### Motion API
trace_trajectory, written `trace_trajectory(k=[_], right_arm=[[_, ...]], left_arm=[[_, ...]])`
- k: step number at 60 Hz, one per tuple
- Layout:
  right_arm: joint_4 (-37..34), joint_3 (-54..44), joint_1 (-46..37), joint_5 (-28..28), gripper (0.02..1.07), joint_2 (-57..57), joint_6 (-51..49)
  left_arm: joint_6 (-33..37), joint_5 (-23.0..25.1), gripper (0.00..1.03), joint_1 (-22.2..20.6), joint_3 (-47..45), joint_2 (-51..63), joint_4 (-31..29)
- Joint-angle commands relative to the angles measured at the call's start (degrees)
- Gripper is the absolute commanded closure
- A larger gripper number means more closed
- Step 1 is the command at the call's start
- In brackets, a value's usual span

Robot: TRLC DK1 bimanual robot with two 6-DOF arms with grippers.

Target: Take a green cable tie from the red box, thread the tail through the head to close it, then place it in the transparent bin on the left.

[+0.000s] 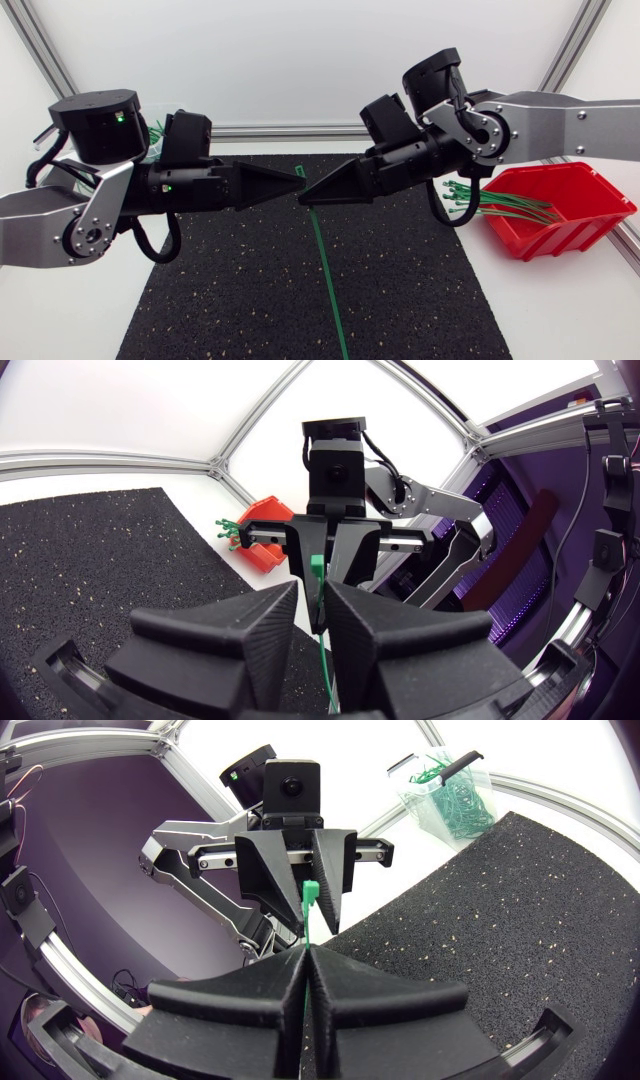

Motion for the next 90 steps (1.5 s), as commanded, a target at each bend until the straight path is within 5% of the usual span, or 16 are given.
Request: trace_trajectory(k=[1, 12, 67, 77, 90], right_arm=[[0.8, -1.79, 0.5, 0.08, 1.01, -1.1, 1.11], [0.8, -1.79, 0.67, 0.34, 1.01, -1.1, 1.11], [3.43, -3.2, 4.1, 5.35, 1.0, -1.19, 1.02], [6.77, -5.22, 1.9, 7.63, 0.53, -4.97, 0.84], [4.31, -6.45, -1.17, 12.38, 0.11, -6.55, -7.95]], left_arm=[[-1.89, -0.23, 0.91, 0.33, 1.98, 1.03, 0.94], [-2.77, -0.23, 0.99, 0.33, 2.07, 0.85, 0.94], [-4.26, -0.32, 0.99, 0.33, 1.98, -0.55, 0.76], [-4.35, 1.17, 0.99, 2.44, 1.81, -1.52, -0.12], [-4.35, 4.69, 0.99, 5.52, 3.83, -1.7, -5.04]])
